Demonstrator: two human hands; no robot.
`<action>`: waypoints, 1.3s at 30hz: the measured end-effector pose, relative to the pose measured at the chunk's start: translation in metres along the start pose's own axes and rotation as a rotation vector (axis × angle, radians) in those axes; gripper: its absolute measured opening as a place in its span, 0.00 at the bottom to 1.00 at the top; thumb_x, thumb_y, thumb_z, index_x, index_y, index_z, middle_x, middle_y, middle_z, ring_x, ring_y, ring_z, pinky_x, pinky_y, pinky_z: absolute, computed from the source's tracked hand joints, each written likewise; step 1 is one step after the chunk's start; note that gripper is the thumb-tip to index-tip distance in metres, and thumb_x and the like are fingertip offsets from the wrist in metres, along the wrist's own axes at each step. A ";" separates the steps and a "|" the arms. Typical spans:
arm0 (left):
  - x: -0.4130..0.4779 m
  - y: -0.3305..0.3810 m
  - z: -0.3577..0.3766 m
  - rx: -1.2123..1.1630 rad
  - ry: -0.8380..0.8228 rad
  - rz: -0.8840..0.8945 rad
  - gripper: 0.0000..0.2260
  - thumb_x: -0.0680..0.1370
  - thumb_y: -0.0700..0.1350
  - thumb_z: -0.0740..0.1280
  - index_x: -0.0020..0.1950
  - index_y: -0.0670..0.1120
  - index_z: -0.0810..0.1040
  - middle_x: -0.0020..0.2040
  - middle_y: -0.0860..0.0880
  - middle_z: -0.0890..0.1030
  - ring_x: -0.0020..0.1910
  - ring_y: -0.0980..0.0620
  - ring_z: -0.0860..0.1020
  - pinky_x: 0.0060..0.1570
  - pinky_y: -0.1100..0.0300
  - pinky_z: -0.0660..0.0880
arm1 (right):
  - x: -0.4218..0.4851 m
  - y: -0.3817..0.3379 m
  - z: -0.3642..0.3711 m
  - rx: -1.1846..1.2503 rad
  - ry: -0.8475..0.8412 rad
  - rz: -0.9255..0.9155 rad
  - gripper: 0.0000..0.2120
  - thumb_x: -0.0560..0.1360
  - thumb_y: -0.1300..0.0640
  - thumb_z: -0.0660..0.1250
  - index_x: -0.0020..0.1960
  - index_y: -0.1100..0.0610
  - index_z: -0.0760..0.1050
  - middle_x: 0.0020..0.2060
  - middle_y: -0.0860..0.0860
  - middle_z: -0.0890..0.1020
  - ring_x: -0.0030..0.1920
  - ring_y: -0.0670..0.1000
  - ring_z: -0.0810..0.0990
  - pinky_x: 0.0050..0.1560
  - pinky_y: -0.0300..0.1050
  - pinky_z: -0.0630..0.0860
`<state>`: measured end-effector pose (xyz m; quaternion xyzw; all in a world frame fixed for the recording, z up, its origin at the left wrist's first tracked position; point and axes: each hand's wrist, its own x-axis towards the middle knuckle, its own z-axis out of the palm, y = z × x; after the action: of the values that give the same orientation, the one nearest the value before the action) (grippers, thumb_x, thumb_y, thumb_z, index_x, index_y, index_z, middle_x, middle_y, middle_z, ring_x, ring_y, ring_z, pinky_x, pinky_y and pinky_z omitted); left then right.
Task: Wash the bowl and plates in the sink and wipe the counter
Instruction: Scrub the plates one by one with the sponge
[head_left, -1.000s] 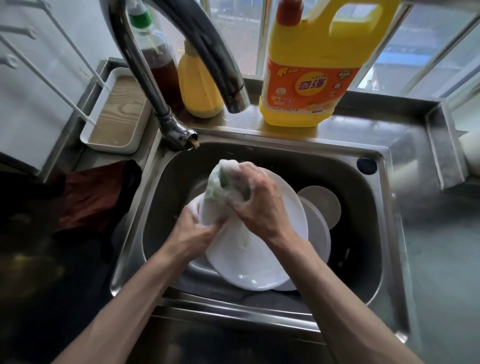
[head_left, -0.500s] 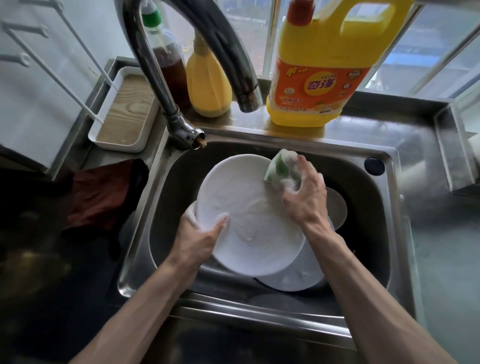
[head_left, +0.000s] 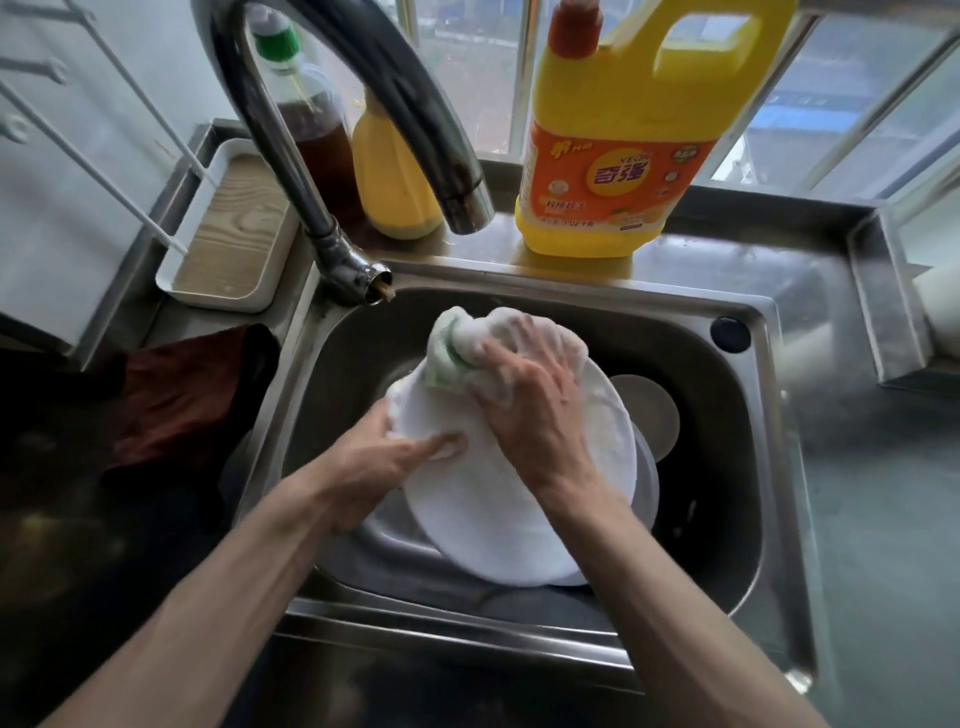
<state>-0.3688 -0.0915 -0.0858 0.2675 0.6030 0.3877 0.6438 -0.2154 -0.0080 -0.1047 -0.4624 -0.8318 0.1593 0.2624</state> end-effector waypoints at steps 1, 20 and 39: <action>-0.002 -0.006 0.000 -0.018 0.036 0.027 0.28 0.72 0.39 0.80 0.69 0.48 0.75 0.59 0.41 0.85 0.60 0.38 0.83 0.61 0.42 0.80 | 0.001 0.007 -0.002 -0.028 0.051 0.038 0.11 0.76 0.47 0.73 0.57 0.47 0.83 0.56 0.48 0.79 0.57 0.54 0.74 0.60 0.48 0.62; -0.007 -0.026 0.010 0.030 0.255 0.176 0.22 0.70 0.46 0.79 0.59 0.59 0.76 0.54 0.50 0.84 0.55 0.48 0.84 0.50 0.52 0.84 | -0.009 0.032 0.008 0.011 0.068 0.133 0.06 0.76 0.53 0.74 0.52 0.51 0.83 0.53 0.48 0.81 0.53 0.52 0.74 0.54 0.45 0.61; -0.013 -0.040 0.017 -0.051 0.347 0.142 0.33 0.65 0.50 0.83 0.67 0.56 0.72 0.59 0.48 0.82 0.58 0.46 0.82 0.52 0.49 0.84 | -0.007 0.004 -0.007 0.242 -0.230 0.139 0.11 0.75 0.45 0.75 0.51 0.52 0.82 0.47 0.47 0.81 0.48 0.51 0.78 0.55 0.54 0.74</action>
<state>-0.3442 -0.1221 -0.1087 0.2219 0.6745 0.4876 0.5079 -0.2057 -0.0122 -0.1034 -0.4625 -0.7972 0.3278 0.2076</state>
